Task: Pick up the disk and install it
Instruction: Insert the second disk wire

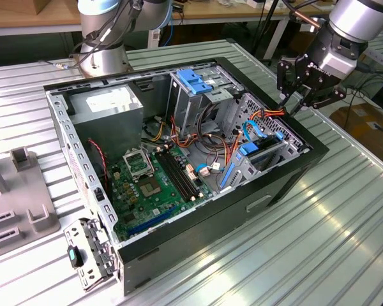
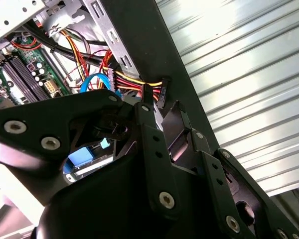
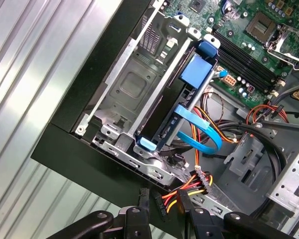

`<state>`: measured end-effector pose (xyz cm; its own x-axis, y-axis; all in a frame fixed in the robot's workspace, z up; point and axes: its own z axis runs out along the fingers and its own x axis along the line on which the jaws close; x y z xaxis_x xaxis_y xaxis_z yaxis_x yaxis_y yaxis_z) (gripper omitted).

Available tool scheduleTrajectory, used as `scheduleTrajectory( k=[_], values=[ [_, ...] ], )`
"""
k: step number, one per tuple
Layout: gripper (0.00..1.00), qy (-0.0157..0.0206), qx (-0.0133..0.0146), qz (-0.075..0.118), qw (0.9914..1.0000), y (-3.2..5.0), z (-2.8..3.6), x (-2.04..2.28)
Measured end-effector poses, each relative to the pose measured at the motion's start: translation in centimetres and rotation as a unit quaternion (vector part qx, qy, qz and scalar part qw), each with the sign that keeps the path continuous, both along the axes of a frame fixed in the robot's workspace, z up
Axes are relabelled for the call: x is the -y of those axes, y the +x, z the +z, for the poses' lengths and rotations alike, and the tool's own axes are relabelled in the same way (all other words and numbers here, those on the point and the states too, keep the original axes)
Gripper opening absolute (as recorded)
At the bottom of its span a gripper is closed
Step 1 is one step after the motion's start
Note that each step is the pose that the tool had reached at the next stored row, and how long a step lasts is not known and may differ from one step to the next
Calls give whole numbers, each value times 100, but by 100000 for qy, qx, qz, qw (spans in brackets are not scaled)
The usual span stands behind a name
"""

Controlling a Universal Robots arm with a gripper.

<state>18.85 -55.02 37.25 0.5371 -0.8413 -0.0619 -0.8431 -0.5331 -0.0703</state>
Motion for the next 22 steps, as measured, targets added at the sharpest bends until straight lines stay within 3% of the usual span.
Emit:
scheduleTrajectory(
  k=[11,16,22],
  values=[
    [36,-5,1,1339,99991,0,-1,0],
    [36,-1,3,3097,99952,1,-5,0],
    [36,0,1,3369,99943,1,-6,0]
  ],
)
